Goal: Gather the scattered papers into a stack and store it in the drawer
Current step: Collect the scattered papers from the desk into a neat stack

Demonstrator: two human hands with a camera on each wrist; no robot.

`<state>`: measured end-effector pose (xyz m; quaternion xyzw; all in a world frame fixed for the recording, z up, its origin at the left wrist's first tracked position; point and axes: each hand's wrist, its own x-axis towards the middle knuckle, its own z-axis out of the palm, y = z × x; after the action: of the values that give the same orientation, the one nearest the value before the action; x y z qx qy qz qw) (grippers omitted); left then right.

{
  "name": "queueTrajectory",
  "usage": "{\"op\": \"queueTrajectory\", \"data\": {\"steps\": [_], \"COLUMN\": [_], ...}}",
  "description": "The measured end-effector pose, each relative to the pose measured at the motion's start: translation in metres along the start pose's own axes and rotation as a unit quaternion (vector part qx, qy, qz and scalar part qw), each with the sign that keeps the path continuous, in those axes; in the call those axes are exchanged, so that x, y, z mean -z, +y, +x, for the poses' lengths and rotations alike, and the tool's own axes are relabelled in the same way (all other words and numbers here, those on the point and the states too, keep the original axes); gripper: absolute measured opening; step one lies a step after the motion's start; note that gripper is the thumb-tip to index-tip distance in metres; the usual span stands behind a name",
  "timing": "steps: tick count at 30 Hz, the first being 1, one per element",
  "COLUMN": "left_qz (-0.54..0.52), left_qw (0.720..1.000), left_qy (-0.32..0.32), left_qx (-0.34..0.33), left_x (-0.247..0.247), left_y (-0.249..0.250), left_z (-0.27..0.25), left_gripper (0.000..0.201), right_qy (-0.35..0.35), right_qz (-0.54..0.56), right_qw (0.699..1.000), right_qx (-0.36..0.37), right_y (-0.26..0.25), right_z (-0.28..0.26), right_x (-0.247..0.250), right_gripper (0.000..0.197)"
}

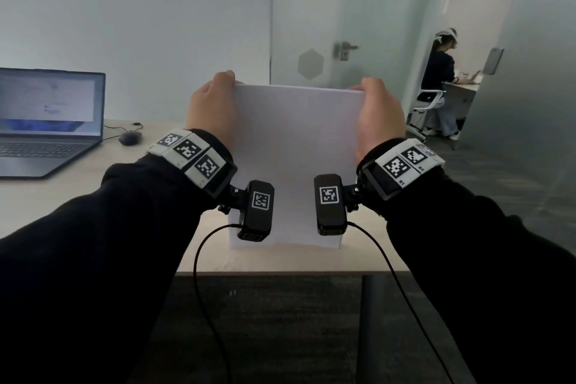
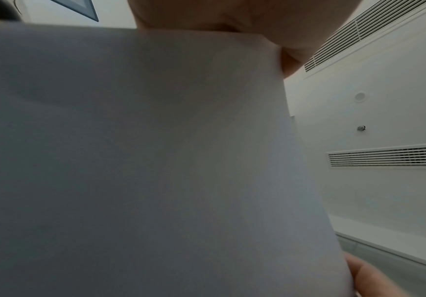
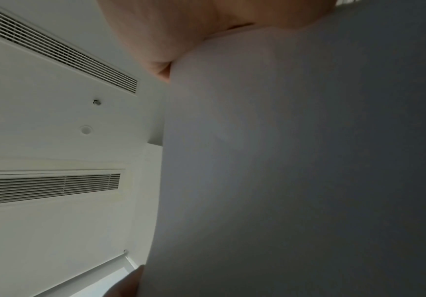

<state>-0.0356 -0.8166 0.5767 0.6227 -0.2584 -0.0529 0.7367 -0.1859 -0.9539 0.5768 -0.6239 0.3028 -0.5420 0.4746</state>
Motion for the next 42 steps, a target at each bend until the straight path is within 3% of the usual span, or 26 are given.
{"op": "queueTrajectory", "data": {"steps": [2,6,8,10,14,19,29,32,34,36,42], "left_qz": [0.003,0.029,0.034,0.031,-0.004,0.000,0.033,0.084,0.099,0.104,0.062], "left_qw": [1.000,0.996,0.998,0.999,0.999,0.999,0.985,0.983,0.984,0.986,0.987], "left_qy": [0.001,-0.012,-0.019,-0.026,-0.036,-0.035,-0.108,-0.111,-0.104,-0.099,-0.091], "left_qx": [-0.017,-0.083,-0.056,-0.023,0.022,0.004,0.129,0.121,0.103,0.087,0.114], "left_x": [0.001,0.007,0.011,0.013,0.010,0.006,0.023,0.027,0.030,0.039,0.100], "left_y": [-0.001,-0.033,-0.065,-0.096,-0.131,-0.120,-0.178,-0.181,-0.178,-0.175,-0.146], "left_z": [-0.003,-0.008,-0.013,-0.024,-0.042,-0.035,-0.060,-0.066,-0.073,-0.082,-0.121], "left_gripper": [0.036,0.035,0.032,0.035,0.029,0.017,0.022,0.015,0.012,0.012,0.009], "right_qy": [0.002,-0.044,-0.091,-0.122,-0.133,-0.128,-0.143,-0.132,-0.137,-0.149,-0.211], "right_qz": [0.028,0.017,0.076,0.109,0.082,0.120,0.012,-0.002,0.002,-0.001,-0.010], "right_qw": [1.000,0.996,0.992,0.986,0.982,0.980,0.983,0.985,0.984,0.983,0.974], "right_qx": [-0.009,0.071,0.032,-0.038,-0.102,-0.098,-0.115,-0.111,-0.111,-0.106,-0.082], "right_y": [0.001,0.031,0.061,0.091,0.127,0.116,0.163,0.166,0.164,0.159,0.139], "right_z": [-0.004,-0.013,-0.023,-0.038,-0.061,-0.053,-0.077,-0.080,-0.084,-0.090,-0.125], "right_x": [0.000,0.007,0.011,0.014,0.015,0.014,0.028,0.027,0.026,0.024,0.003], "right_gripper": [0.047,0.052,0.041,0.043,0.043,0.024,0.033,0.035,0.026,0.016,0.018]}}
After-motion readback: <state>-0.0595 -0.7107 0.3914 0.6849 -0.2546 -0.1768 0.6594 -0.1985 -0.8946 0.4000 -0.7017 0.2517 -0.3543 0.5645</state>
